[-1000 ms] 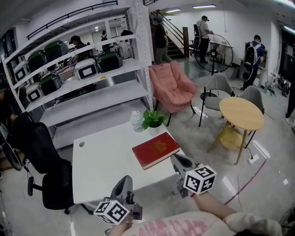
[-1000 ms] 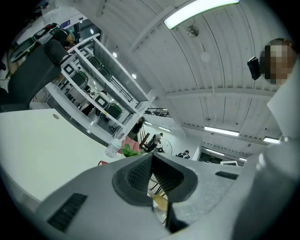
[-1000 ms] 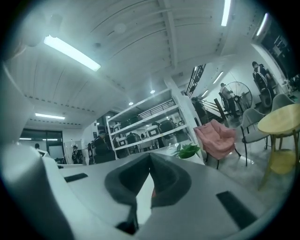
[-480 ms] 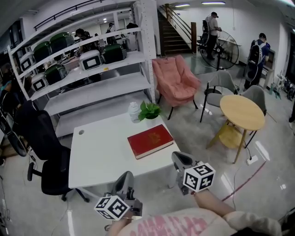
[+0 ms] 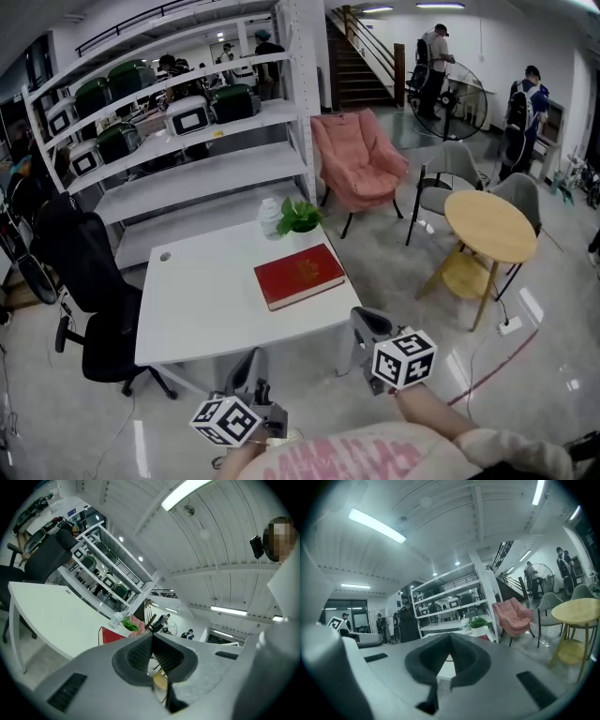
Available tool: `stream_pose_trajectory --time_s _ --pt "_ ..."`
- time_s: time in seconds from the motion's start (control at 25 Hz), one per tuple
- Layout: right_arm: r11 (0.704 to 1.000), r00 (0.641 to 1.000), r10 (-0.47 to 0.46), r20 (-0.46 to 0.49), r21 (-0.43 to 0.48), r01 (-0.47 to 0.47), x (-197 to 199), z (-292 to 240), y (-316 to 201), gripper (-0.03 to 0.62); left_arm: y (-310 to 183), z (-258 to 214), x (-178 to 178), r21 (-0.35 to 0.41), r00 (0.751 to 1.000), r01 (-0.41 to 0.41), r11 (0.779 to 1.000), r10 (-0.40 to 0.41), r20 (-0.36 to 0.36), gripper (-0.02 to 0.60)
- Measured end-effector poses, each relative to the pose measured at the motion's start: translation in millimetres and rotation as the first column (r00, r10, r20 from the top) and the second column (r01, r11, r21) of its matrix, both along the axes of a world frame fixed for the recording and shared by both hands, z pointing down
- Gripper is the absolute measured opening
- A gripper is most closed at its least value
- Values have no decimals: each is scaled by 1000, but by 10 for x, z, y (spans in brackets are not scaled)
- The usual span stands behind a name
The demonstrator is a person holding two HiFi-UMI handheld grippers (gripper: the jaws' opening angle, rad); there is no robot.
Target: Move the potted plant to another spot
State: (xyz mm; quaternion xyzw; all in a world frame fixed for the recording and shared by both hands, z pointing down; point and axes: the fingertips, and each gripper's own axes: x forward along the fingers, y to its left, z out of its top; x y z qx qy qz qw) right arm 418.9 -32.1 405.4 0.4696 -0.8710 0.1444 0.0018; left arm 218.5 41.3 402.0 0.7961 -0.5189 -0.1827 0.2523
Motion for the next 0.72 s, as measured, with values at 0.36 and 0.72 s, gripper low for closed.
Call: stream_pose_trajectory --time_s 0.36,0.72 --pt "1000 1000 -27 -13 6 27 128 13 206 6 251 13 135 -4 1000 27 1000 -27 -15 3" --pt "999 999 -33 -12 8 34 243 7 348 6 393 -35 232 3 999 30 1000 -30 -25 3"
